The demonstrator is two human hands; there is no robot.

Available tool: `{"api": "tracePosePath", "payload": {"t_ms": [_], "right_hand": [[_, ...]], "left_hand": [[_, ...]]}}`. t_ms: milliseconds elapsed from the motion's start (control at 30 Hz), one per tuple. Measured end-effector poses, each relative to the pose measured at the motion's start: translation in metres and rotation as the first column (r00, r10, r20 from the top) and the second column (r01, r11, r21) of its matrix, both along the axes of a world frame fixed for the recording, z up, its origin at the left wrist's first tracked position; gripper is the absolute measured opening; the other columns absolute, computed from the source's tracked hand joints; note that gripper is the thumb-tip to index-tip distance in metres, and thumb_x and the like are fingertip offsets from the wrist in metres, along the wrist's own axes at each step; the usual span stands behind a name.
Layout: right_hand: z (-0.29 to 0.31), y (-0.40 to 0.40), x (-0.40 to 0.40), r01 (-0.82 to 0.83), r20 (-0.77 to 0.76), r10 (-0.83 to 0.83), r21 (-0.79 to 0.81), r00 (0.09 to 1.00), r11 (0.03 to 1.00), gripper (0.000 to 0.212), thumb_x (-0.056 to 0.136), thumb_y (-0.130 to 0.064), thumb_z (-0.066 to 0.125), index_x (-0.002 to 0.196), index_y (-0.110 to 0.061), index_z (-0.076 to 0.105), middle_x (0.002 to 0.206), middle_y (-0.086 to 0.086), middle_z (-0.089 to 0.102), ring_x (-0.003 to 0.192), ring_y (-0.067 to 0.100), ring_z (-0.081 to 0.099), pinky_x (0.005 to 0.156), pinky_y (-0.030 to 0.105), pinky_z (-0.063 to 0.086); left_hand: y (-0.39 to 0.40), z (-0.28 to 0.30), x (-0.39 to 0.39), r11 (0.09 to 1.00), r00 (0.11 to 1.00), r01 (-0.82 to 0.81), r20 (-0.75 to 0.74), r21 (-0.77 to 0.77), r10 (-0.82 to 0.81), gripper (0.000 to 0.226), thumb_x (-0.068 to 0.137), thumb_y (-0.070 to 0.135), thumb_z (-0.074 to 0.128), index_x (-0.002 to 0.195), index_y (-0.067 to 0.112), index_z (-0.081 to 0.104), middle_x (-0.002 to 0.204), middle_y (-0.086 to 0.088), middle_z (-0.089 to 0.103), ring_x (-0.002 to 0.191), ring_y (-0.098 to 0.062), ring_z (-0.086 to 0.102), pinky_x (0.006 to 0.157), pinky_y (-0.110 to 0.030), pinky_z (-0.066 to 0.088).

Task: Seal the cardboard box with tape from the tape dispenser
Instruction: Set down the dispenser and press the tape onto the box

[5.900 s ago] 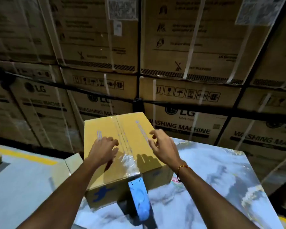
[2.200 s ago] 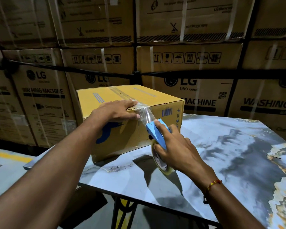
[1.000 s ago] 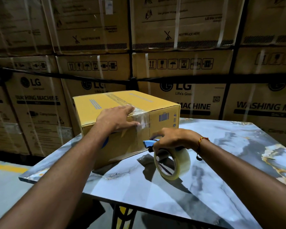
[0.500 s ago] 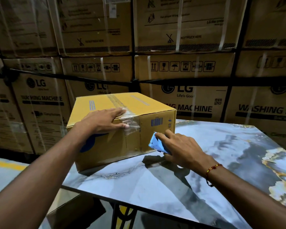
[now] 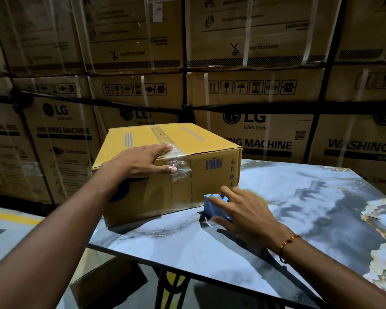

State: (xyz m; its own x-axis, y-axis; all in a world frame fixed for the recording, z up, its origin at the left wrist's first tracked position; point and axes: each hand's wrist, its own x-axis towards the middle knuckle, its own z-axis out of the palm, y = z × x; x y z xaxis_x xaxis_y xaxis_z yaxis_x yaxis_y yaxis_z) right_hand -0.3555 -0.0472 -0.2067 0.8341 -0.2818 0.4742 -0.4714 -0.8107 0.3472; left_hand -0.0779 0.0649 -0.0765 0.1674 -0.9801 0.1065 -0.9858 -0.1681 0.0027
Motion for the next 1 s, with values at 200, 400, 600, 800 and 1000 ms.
{"api": "tracePosePath", "payload": {"t_ms": [200, 400, 600, 800, 1000], "right_hand": [[0.036, -0.002, 0.028, -0.103, 0.336, -0.037, 0.389, 0.941, 0.915, 0.029, 0.096, -0.050, 0.051, 0.100, -0.023, 0.059, 0.094, -0.003, 0.061, 0.083, 0.021, 0.056, 0.071, 0.041, 0.051], [0.083, -0.009, 0.072, -0.243, 0.512, 0.099, 0.224, 0.853, 0.944, 0.021, 0.094, -0.038, 0.061, 0.105, -0.021, 0.067, 0.104, 0.000, 0.064, 0.096, 0.022, 0.051, 0.077, 0.038, 0.046], [0.096, -0.020, 0.112, -0.256, 0.408, 0.114, 0.311, 0.906, 0.915, 0.047, 0.089, -0.066, 0.049, 0.106, -0.026, 0.066, 0.109, -0.002, 0.061, 0.104, 0.019, 0.050, 0.082, 0.039, 0.044], [0.085, -0.034, 0.115, -0.294, 0.414, 0.180, 0.228, 0.892, 0.928, 0.032, 0.092, -0.056, 0.057, 0.109, -0.030, 0.067, 0.109, -0.003, 0.062, 0.099, 0.021, 0.050, 0.077, 0.037, 0.043], [0.088, -0.038, 0.108, -0.333, 0.371, 0.230, 0.245, 0.900, 0.911, 0.028, 0.095, -0.042, 0.061, 0.115, -0.025, 0.071, 0.112, 0.001, 0.064, 0.098, 0.024, 0.050, 0.074, 0.037, 0.041]], "left_hand": [[-0.002, 0.001, 0.003, 1.000, 1.000, 0.009, -0.025, -0.001, -0.009, 0.146, 0.032, 0.110, 0.007, 0.159, 0.037, 0.017, 0.167, 0.004, 0.024, 0.147, -0.025, 0.034, 0.112, -0.046, 0.035], [-0.003, -0.002, 0.008, 0.999, 0.999, 0.031, -0.025, -0.016, -0.031, 0.122, 0.053, 0.103, 0.026, 0.158, 0.041, 0.018, 0.166, 0.008, 0.025, 0.146, -0.024, 0.036, 0.109, -0.043, 0.036], [-0.004, -0.006, 0.011, 0.998, 0.999, 0.049, 0.002, -0.041, -0.049, 0.107, 0.068, 0.095, 0.039, 0.158, 0.040, 0.020, 0.166, 0.011, 0.026, 0.147, -0.021, 0.035, 0.110, -0.043, 0.036], [-0.005, -0.008, 0.010, 0.995, 0.997, 0.059, 0.057, -0.082, -0.054, 0.088, 0.081, 0.079, 0.049, 0.156, 0.040, 0.023, 0.163, 0.012, 0.032, 0.145, -0.020, 0.039, 0.108, -0.042, 0.038], [-0.003, -0.008, 0.005, 0.994, 0.997, 0.039, 0.067, -0.106, -0.032, 0.084, 0.083, 0.078, 0.050, 0.155, 0.041, 0.027, 0.160, 0.010, 0.039, 0.139, -0.022, 0.045, 0.101, -0.041, 0.041]]}}
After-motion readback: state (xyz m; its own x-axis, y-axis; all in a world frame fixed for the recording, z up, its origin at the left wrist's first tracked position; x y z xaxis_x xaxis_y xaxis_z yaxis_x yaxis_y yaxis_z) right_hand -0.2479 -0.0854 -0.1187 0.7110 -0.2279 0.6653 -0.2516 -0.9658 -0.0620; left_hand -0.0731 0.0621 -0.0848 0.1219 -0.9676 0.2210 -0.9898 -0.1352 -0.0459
